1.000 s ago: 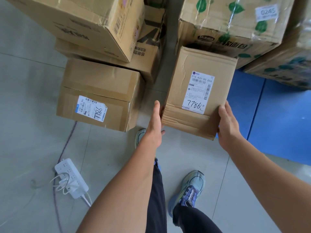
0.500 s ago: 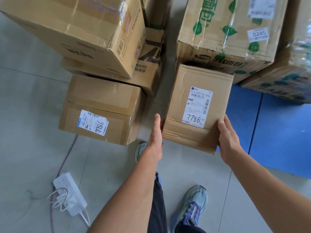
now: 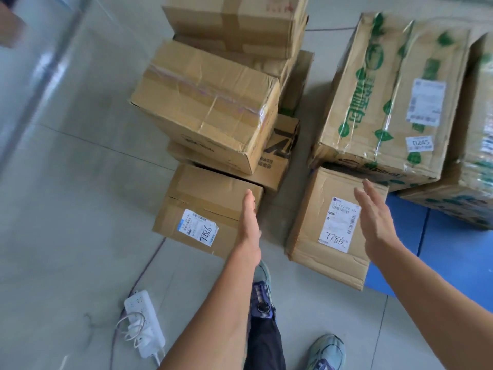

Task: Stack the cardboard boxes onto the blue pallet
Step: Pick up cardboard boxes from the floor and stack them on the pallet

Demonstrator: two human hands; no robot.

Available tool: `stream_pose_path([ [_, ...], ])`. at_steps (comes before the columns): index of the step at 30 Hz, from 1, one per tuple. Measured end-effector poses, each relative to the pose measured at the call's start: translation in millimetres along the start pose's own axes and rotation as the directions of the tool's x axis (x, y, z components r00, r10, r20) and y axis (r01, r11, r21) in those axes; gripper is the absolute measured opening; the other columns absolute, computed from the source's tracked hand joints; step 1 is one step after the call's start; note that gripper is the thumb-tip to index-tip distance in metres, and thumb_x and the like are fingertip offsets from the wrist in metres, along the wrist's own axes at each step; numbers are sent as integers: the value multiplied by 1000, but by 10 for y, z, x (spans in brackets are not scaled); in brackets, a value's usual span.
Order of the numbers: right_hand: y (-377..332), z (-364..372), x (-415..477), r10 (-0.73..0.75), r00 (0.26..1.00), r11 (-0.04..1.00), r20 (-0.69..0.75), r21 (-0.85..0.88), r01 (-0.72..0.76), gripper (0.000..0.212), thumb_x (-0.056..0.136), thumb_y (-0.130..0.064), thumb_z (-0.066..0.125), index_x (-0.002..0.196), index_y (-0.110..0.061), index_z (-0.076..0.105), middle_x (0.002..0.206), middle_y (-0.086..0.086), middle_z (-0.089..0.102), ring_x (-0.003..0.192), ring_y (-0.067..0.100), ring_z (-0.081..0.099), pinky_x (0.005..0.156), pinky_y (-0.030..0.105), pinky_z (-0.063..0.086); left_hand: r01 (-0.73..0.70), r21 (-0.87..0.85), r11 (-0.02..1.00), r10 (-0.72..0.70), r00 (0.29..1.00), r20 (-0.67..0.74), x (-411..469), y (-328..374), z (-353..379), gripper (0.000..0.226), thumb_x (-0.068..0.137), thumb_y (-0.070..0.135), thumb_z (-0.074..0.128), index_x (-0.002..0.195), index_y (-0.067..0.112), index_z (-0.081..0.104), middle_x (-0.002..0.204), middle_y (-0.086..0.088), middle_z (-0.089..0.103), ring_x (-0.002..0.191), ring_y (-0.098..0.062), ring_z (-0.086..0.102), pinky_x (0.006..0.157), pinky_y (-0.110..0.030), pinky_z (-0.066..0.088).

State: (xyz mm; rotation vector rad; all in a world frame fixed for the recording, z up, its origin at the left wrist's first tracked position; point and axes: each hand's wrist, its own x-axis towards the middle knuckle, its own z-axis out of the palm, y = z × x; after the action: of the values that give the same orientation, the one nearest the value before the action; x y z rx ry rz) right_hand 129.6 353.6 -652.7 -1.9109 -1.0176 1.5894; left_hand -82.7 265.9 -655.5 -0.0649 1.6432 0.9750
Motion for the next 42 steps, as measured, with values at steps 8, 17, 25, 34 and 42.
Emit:
stream_pose_path([
  [8, -1219, 1090, 305, -150, 967, 976, 207, -125, 178, 64, 105, -59, 44, 161, -33, 33, 170, -4, 29, 155, 22, 26, 122, 44, 23, -89, -117, 989, 77, 992, -105, 132, 1058, -463, 75, 96, 76, 37, 161, 40, 29, 168, 8, 31, 152, -18, 33, 122, -53, 30],
  [17, -2187, 2052, 945, -198, 937, 926, 289, -259, 276, 68, 104, -65, 37, 163, -32, 28, 172, -1, 24, 156, 25, 24, 116, 36, 23, -97, -241, 966, 60, 986, -154, 603, 1657, -753, 68, 98, 70, 44, 158, 41, 33, 161, 5, 39, 144, -18, 43, 120, -52, 35],
  [25, -2241, 2173, 1108, -99, 964, 814, 248, -537, 222, 65, 100, -71, 31, 154, -38, 46, 160, 9, 41, 149, 35, 32, 120, 62, 28, -106, -319, 942, 51, 983, -176, 730, 1821, -760, 89, 81, 76, 51, 159, 38, 33, 163, 7, 38, 146, -17, 41, 122, -51, 32],
  [34, -2068, 2287, 856, 2, 934, 886, 357, -433, 164, 58, 104, -65, 38, 149, -31, 48, 131, -5, 54, 117, 19, 50, 93, 37, 36, -90, -348, 933, 27, 983, -182, 701, 1805, -816, 106, 61, 85, 56, 157, 48, 31, 166, 3, 35, 149, -26, 38, 120, -59, 29],
  [42, -1709, 1944, 298, 13, 944, 950, 331, -299, 92, 50, 101, -67, 39, 135, -31, 47, 131, -5, 54, 109, 14, 55, 75, 25, 38, -120, -293, 949, 49, 970, -239, 301, 1638, -927, 105, 62, 85, 57, 155, 42, 39, 160, 6, 45, 146, -22, 43, 120, -54, 32],
])
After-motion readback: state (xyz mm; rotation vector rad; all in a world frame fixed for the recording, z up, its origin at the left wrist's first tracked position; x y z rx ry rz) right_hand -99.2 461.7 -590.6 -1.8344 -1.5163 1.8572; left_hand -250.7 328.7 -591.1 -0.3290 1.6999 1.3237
